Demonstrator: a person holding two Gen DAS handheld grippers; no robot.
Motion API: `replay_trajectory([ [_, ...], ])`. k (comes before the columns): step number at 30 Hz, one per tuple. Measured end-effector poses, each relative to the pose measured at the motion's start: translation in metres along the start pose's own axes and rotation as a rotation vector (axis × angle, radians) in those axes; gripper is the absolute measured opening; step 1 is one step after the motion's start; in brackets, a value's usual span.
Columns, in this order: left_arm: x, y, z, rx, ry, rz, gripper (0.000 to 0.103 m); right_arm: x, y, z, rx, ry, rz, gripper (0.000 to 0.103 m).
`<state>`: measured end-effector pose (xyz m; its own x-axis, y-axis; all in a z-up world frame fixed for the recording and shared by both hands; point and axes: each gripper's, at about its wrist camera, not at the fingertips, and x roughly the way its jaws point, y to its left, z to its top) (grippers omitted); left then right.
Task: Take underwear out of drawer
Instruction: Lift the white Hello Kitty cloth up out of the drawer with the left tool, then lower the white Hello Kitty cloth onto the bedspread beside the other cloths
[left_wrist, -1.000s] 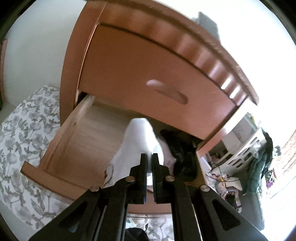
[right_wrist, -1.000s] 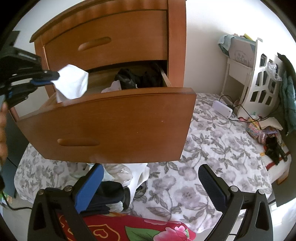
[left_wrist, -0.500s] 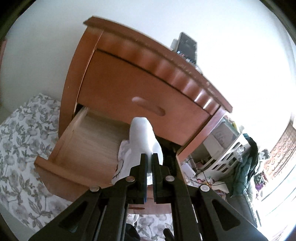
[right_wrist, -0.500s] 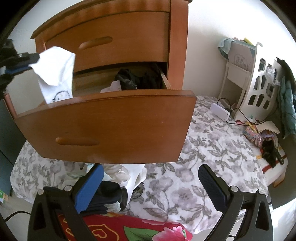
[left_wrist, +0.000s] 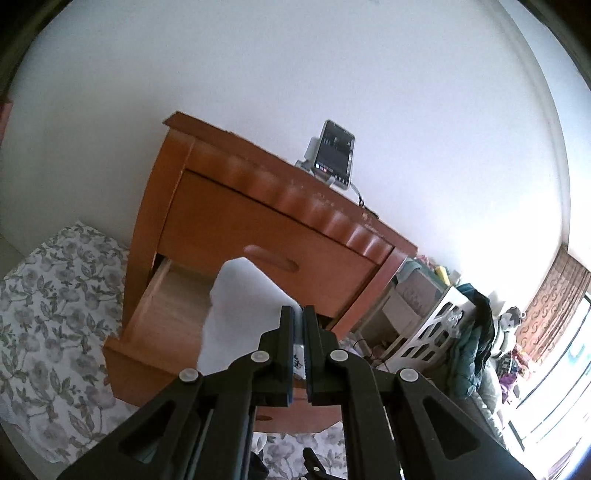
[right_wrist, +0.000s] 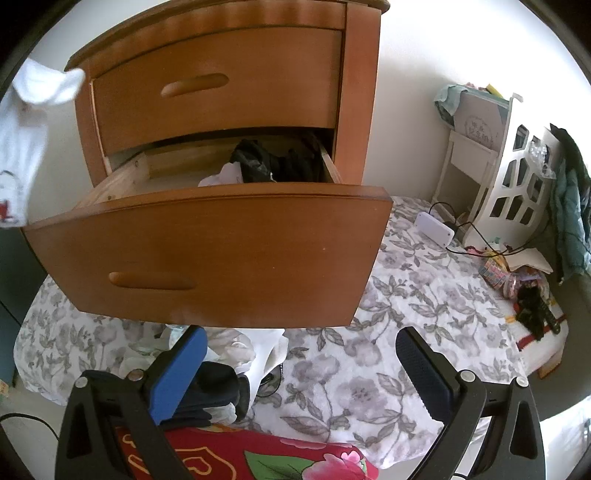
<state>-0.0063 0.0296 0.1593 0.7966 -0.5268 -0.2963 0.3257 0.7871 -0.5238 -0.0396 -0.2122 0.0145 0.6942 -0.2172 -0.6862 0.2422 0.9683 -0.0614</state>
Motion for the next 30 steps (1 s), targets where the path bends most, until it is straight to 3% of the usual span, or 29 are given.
replay_trajectory([
  [11, -0.019, 0.007, 0.0, -0.018, 0.013, 0.002, 0.004, -0.002, 0.001, 0.0, -0.011, -0.007, -0.017, 0.103],
  [30, 0.029, 0.013, -0.045, 0.003, 0.264, 0.013, 0.004, -0.001, 0.003, -0.001, -0.017, -0.002, -0.025, 0.103],
])
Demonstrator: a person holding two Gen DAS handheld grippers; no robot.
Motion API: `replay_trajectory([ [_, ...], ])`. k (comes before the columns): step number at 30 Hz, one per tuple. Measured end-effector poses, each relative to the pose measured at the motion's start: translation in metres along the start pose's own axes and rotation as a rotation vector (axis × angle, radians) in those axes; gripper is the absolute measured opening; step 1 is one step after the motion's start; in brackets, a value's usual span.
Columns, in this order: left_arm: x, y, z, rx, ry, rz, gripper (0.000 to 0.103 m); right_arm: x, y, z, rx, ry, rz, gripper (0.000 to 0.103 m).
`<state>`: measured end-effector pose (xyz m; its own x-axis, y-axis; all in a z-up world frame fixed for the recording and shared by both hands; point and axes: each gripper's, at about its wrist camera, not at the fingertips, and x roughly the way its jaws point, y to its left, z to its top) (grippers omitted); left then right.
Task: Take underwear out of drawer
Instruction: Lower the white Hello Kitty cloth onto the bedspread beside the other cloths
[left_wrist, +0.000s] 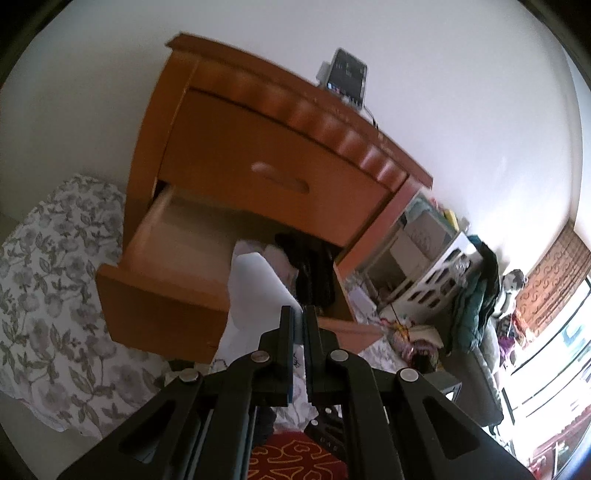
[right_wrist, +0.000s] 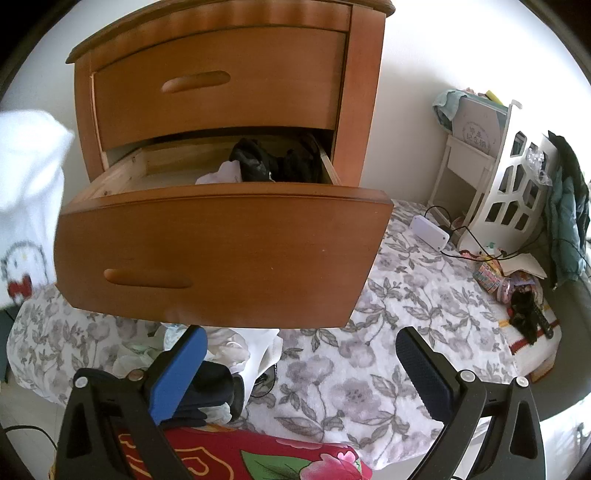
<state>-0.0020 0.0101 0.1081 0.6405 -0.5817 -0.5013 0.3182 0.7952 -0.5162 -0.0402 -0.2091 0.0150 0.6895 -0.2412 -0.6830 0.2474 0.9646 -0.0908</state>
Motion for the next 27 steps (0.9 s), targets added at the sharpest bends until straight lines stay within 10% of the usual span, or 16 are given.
replay_trajectory([
  [27, 0.13, 0.072, -0.087, -0.178, 0.426, 0.122, 0.004, 0.0, 0.0, 0.0, 0.002, 0.0, 0.002, 0.103],
])
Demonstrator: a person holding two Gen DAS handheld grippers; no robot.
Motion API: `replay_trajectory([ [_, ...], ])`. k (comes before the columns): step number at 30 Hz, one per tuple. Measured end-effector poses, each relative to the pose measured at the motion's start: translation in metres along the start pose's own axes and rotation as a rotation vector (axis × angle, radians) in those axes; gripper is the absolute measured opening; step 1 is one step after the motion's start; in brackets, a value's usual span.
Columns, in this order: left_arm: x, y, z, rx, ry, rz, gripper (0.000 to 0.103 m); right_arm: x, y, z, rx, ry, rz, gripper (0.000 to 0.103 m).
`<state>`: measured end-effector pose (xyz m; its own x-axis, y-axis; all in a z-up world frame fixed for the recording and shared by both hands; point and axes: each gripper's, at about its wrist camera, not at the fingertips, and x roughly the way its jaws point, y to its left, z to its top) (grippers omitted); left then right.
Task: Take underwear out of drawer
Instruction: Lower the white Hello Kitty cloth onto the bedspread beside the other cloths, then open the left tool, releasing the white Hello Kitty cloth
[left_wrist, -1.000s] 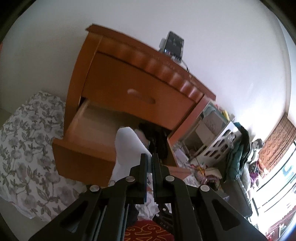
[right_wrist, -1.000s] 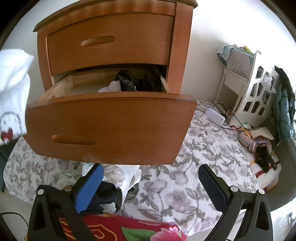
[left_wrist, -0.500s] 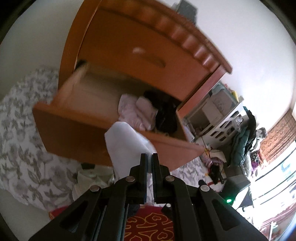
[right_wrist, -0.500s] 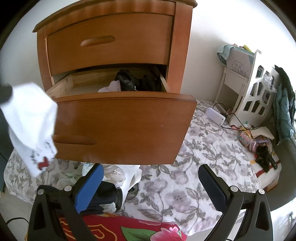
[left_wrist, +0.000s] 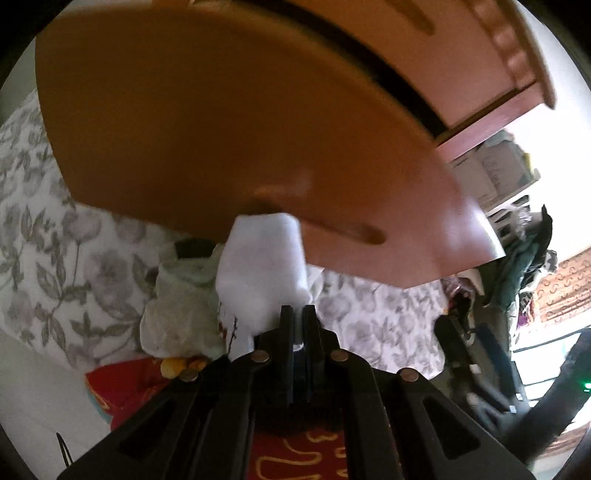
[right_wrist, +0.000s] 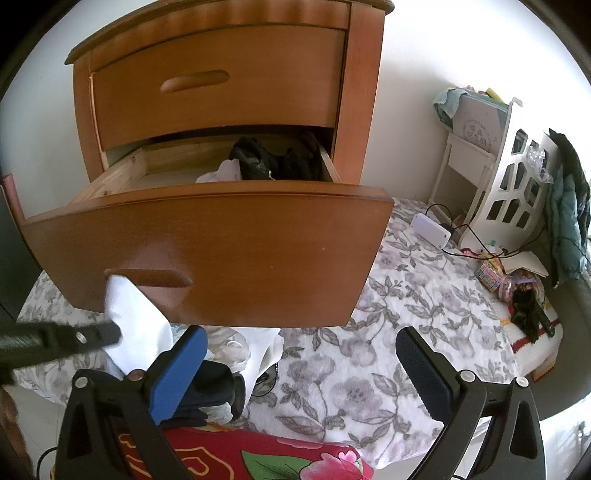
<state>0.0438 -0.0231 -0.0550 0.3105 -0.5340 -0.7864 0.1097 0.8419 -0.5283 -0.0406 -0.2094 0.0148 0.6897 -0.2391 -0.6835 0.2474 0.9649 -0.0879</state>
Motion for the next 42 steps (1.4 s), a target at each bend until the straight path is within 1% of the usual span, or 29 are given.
replay_trajectory([
  [6, 0.013, 0.006, -0.005, -0.008, 0.043, 0.033, 0.004, 0.0, 0.0, 0.0, -0.001, 0.0, -0.001, 0.103],
  [11, 0.023, 0.013, -0.008, -0.031, 0.076, 0.043, 0.004, 0.0, 0.0, 0.001, -0.001, 0.0, -0.001, 0.103],
  [21, 0.026, 0.014, -0.008, -0.037, 0.085, 0.053, 0.004, 0.0, 0.0, 0.002, -0.001, 0.002, 0.0, 0.103],
  [24, 0.022, 0.012, -0.007, -0.044, 0.082, 0.05, 0.007, 0.0, 0.0, 0.001, -0.001, 0.002, 0.001, 0.103],
  [25, 0.021, 0.011, -0.006, -0.044, 0.08, 0.05, 0.012, 0.0, 0.0, 0.001, -0.001, 0.002, 0.001, 0.103],
  [26, 0.019, 0.011, -0.006, -0.042, 0.075, 0.051, 0.019, 0.0, 0.0, 0.001, -0.001, 0.002, 0.001, 0.103],
  [27, 0.016, 0.01, -0.005, -0.038, 0.067, 0.053, 0.024, 0.0, 0.0, 0.001, -0.001, 0.002, 0.001, 0.103],
  [28, 0.013, 0.009, -0.005, -0.036, 0.059, 0.056, 0.033, 0.0, 0.0, 0.001, -0.001, 0.002, 0.001, 0.103],
  [29, 0.01, 0.008, -0.004, -0.032, 0.048, 0.061, 0.038, 0.0, 0.0, 0.001, -0.001, 0.002, 0.001, 0.103],
  [31, 0.005, 0.007, -0.003, -0.026, 0.033, 0.072, 0.043, 0.0, 0.0, 0.001, -0.001, 0.003, 0.001, 0.103],
  [32, 0.001, 0.006, -0.002, -0.025, 0.019, 0.085, 0.05, 0.0, 0.0, 0.002, -0.001, 0.002, 0.001, 0.103],
  [34, -0.006, 0.006, -0.001, -0.025, -0.003, 0.101, 0.061, 0.0, 0.0, 0.002, -0.001, 0.003, 0.0, 0.103],
  [35, -0.007, 0.006, 0.0, -0.025, -0.009, 0.108, 0.065, 0.0, 0.0, 0.002, -0.002, 0.003, 0.0, 0.103],
  [37, -0.012, 0.006, 0.001, -0.022, -0.024, 0.135, 0.068, 0.0, -0.001, 0.002, -0.001, 0.003, 0.0, 0.103],
  [39, -0.016, 0.005, 0.002, -0.02, -0.041, 0.156, 0.068, 0.0, -0.001, 0.002, -0.001, 0.003, 0.0, 0.103],
  [40, -0.018, 0.005, 0.002, -0.02, -0.049, 0.165, 0.071, 0.0, -0.001, 0.002, -0.002, 0.004, 0.0, 0.103],
  [41, -0.018, 0.004, 0.002, -0.019, -0.056, 0.174, 0.08, 0.0, -0.001, 0.002, -0.001, 0.003, 0.0, 0.103],
  [42, -0.019, 0.003, 0.002, -0.015, -0.065, 0.185, 0.085, 0.0, -0.001, 0.003, -0.001, 0.003, 0.0, 0.103],
])
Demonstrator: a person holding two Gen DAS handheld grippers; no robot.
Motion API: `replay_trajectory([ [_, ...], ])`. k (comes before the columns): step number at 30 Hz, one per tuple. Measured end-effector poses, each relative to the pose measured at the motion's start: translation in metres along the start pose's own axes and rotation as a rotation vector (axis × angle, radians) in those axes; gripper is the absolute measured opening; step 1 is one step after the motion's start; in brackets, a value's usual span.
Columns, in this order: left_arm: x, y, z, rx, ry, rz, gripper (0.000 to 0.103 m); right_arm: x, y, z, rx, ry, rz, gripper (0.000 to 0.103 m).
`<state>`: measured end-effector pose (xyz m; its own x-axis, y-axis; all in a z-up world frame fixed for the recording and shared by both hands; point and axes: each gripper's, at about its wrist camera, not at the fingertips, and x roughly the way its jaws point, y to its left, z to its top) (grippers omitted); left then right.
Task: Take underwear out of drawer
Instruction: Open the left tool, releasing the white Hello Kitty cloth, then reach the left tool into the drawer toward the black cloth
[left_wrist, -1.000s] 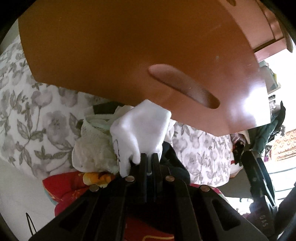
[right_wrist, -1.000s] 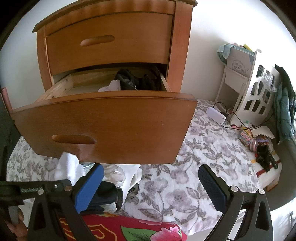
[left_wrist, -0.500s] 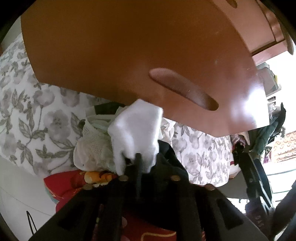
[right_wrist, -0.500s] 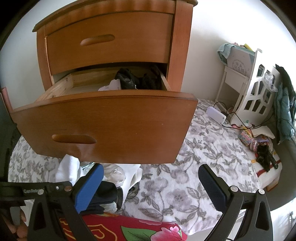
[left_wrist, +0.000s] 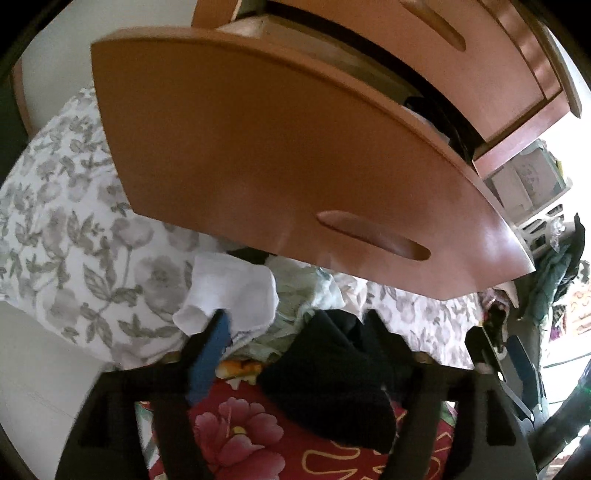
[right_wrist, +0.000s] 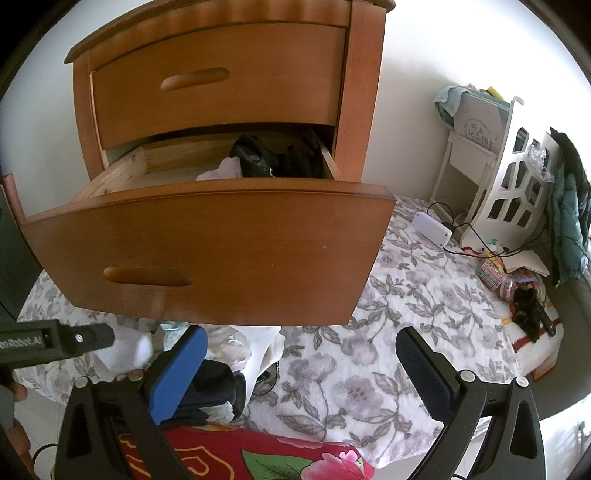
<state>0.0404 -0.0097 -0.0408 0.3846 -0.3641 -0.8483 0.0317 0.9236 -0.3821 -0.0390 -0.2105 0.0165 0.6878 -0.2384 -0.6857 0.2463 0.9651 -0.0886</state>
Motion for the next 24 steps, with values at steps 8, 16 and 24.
replay_trajectory([
  [8, -0.01, 0.0, 0.0, 0.023, -0.072, 0.054, 0.097, 0.0, 0.0, 0.0, 0.0, 0.001, 0.001, 0.103],
  [16, -0.023, -0.002, 0.002, 0.03, -0.131, 0.078, 0.1, 0.0, 0.0, 0.0, 0.0, 0.002, 0.001, 0.103],
  [24, -0.042, -0.012, 0.002, 0.061, -0.181, 0.074, 0.1, 0.0, 0.0, 0.0, 0.001, 0.001, 0.001, 0.103],
])
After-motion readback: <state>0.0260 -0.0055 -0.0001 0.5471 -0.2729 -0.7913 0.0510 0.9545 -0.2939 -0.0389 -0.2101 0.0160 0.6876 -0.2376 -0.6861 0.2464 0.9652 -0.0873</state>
